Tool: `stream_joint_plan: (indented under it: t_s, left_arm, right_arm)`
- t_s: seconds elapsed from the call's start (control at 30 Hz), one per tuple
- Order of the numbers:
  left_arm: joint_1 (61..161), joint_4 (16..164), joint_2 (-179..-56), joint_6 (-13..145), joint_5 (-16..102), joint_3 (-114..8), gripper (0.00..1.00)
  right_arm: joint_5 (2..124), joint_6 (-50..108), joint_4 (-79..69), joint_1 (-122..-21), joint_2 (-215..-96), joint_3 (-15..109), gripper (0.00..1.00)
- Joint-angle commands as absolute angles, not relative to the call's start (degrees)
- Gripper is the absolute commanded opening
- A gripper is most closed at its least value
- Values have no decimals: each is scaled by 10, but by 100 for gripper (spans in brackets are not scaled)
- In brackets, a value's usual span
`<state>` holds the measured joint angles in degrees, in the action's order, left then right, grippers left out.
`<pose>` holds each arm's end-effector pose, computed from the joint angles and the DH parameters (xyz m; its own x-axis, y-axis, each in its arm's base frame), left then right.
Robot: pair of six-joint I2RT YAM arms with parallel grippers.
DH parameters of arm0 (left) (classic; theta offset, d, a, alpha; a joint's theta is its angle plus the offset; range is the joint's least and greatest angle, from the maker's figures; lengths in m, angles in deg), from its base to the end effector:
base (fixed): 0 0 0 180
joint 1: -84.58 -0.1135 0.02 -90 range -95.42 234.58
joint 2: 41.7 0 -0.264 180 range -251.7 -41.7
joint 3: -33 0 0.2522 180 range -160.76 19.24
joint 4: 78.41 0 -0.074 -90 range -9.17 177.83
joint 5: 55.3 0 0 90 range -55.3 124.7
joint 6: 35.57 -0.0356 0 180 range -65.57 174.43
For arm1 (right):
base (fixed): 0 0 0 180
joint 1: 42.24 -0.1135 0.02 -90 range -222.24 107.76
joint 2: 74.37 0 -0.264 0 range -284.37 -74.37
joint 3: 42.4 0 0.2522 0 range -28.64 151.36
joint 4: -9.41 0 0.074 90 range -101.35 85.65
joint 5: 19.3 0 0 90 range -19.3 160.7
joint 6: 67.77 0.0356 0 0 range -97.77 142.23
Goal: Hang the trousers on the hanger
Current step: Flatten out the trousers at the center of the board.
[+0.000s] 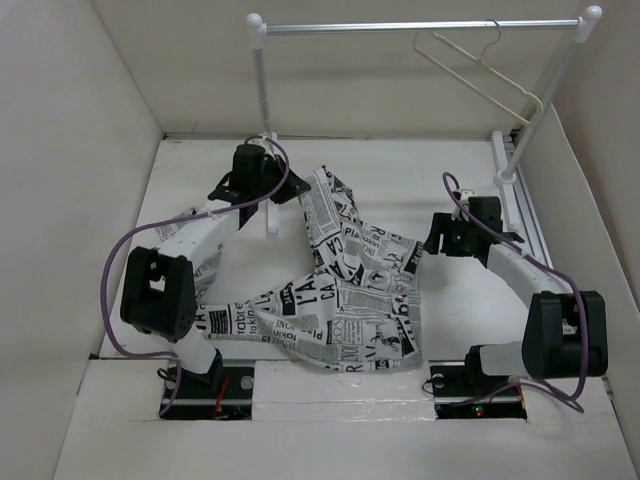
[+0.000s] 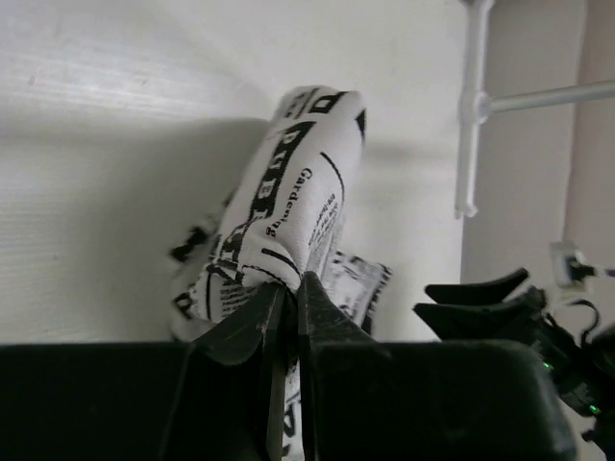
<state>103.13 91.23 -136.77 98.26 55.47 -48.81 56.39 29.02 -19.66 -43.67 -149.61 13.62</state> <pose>0.3630 -0.1351 0.2756 -0.6933 -0.4503 -0.5626 0.1737 0.6532 -0.7370 0.2628 0.0154 0.2048 -0.7634 0.0955 -0.6389 -0.0990 0.9600 0.2619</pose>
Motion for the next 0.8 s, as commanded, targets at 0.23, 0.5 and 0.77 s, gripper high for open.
stream_joint_plan:
  t_s: [0.23, 0.5, 0.77]
  left_arm:
    - [1030, 939, -1331, 996, 537, -453, 0]
    - [1030, 907, -1278, 980, 490, -422, 0]
    - [1030, 777, -1199, 939, 388, -446, 0]
  right_arm:
    - [502, 278, -177, -475, -1641, 180, 72]
    - [474, 322, -80, -540, -1687, 202, 69]
    - [491, 362, -38, -557, -1658, 209, 0]
